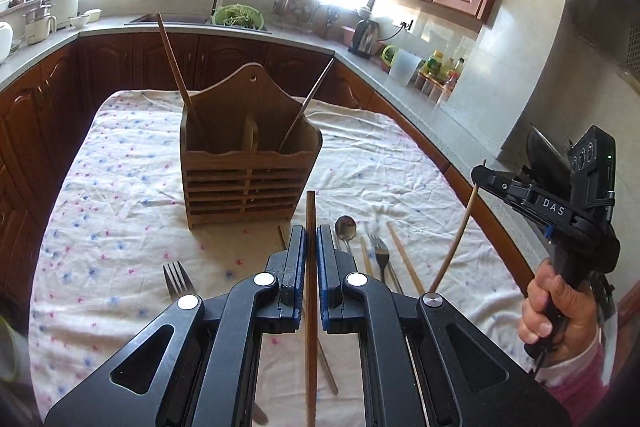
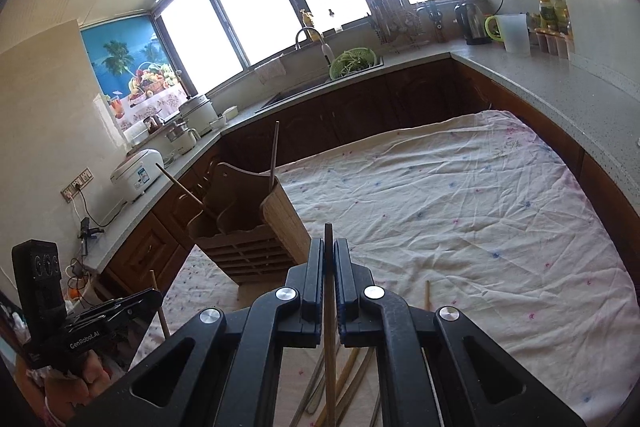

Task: Organize utensils
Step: 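Lift both chopsticks and lower them into the wooden holder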

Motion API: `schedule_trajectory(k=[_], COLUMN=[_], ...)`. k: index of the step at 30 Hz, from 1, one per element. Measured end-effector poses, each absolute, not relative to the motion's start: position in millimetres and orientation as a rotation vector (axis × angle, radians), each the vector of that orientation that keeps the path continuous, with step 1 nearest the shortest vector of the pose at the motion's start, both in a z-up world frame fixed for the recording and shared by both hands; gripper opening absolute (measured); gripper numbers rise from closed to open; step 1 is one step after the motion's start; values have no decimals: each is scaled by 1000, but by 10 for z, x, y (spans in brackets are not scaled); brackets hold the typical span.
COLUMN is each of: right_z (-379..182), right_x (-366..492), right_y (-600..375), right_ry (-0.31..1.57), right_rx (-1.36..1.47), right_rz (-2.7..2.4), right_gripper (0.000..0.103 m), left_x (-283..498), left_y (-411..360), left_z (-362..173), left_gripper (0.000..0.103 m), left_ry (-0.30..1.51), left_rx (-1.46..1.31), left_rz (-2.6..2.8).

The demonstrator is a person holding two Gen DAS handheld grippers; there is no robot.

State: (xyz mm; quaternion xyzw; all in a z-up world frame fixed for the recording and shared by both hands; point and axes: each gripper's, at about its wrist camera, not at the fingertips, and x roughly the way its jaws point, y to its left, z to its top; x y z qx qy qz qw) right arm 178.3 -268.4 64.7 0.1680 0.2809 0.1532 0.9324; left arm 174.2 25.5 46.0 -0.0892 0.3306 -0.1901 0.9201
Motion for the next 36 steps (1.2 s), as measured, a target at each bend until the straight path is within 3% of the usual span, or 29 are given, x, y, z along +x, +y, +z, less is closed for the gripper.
schedule_trajectory(k=[25, 36], right_z=[1059, 1376], right_x=[1715, 1933], right_y=[-2503, -2398], right_ry=[476, 404], right_rx=[310, 309], right_rz=[361, 383], right_gripper=[5, 5], left_x=[1567, 1772], left_y=[510, 693], left_z=[903, 1337], left_gripper=[5, 5], left_ry=[524, 399], left_rx=[-213, -227], left_rz=[-347, -305])
